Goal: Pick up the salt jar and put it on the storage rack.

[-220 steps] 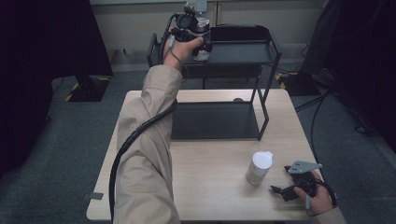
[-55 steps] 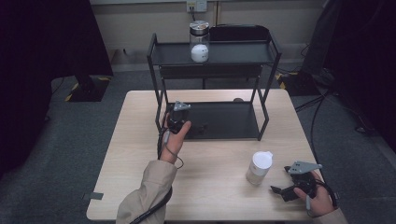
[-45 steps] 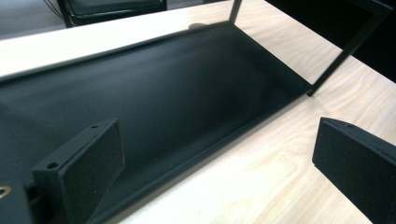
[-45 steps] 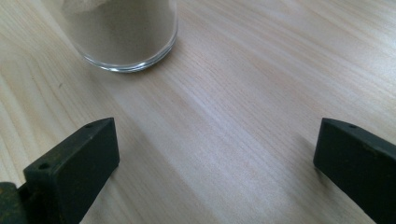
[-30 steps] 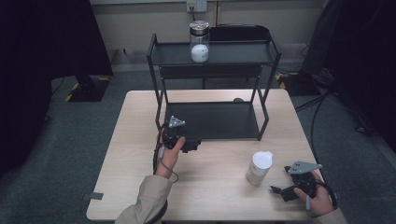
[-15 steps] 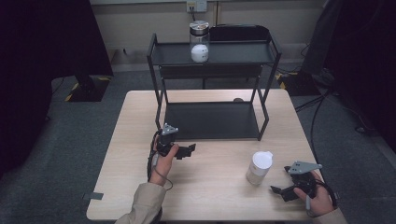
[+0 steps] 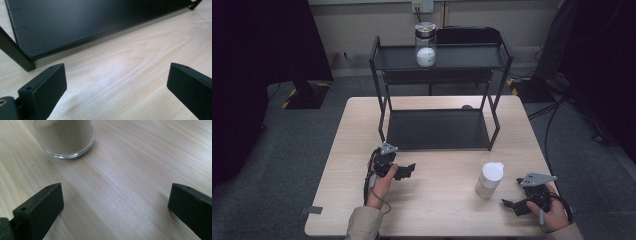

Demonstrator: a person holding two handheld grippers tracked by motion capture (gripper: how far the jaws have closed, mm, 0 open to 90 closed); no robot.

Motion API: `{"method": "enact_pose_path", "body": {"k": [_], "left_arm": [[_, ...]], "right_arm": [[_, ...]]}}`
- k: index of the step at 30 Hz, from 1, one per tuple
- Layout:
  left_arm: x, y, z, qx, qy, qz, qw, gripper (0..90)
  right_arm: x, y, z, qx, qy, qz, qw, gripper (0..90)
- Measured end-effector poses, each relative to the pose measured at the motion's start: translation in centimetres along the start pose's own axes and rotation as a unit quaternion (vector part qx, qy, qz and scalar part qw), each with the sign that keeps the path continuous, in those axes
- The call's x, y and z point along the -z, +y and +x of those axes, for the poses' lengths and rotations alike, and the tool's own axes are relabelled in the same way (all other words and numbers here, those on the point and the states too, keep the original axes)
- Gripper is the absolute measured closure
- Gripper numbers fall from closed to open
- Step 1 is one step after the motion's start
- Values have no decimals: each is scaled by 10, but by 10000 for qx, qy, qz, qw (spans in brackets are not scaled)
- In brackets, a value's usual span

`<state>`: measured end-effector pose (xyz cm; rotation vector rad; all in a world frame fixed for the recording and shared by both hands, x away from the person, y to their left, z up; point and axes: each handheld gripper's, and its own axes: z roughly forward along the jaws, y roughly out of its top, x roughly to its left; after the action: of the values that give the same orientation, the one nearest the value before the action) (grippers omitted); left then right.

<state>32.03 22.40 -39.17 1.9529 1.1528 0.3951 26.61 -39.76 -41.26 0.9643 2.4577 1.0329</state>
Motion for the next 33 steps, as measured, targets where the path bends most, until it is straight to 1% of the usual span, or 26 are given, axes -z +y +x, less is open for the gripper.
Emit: {"method": "enact_pose_path", "body": {"k": [3, 4, 6, 7, 9, 13, 16, 18, 19, 23, 24, 27, 28, 30, 33], "left_arm": [[-1, -2, 0, -26, -22, 88, 10000, 21], [-1, -1, 0, -80, 7, 131, 9999, 21], [-2, -3, -1, -89, -1, 134, 9999, 23], [-2, -3, 0, -121, -13, 169, 9998, 23], [-2, -3, -3, -237, 54, 223, 9995, 23], [-2, -4, -2, -275, 26, 278, 9992, 23], [-3, -6, -4, -413, 75, 383, 9984, 23], [-4, -9, -4, -403, 80, 418, 9983, 23], [-4, -9, -5, -449, 110, 451, 9979, 23], [-9, -9, -6, -462, 107, 697, 9964, 23], [-10, -12, -6, -447, 121, 674, 9967, 24], [-11, -18, -8, -607, 171, 579, 9963, 3], [-11, -21, -9, -707, 196, 540, 9958, 2], [-11, -26, -8, -713, 171, 444, 9963, 0], [-9, -27, -7, -740, 136, 443, 9962, 0]], "right_arm": [[0, 0, 0, 1, -1, 0, 10000, 0], [0, 0, 0, 2, -1, -1, 10000, 0], [0, 0, 0, 1, -2, -1, 10000, 0], [0, 0, 0, 0, -2, 0, 10000, 0], [0, 0, 0, -1, -2, 0, 10000, 0], [0, 0, 0, 0, -2, -1, 10000, 0], [0, 0, 0, 0, -2, 0, 10000, 0], [0, 0, 0, -2, -3, 0, 10000, 0], [0, 0, 0, -1, -2, 0, 10000, 0], [0, 0, 0, -1, -4, 0, 10000, 0], [0, 0, 0, -2, -4, 0, 10000, 0], [0, 0, 0, -2, -4, 0, 10000, 0], [0, 0, 0, -1, -4, 0, 10000, 0], [0, 0, 0, -3, -6, 0, 10000, 0], [0, 0, 0, -6, -7, 1, 10000, 0]]}}
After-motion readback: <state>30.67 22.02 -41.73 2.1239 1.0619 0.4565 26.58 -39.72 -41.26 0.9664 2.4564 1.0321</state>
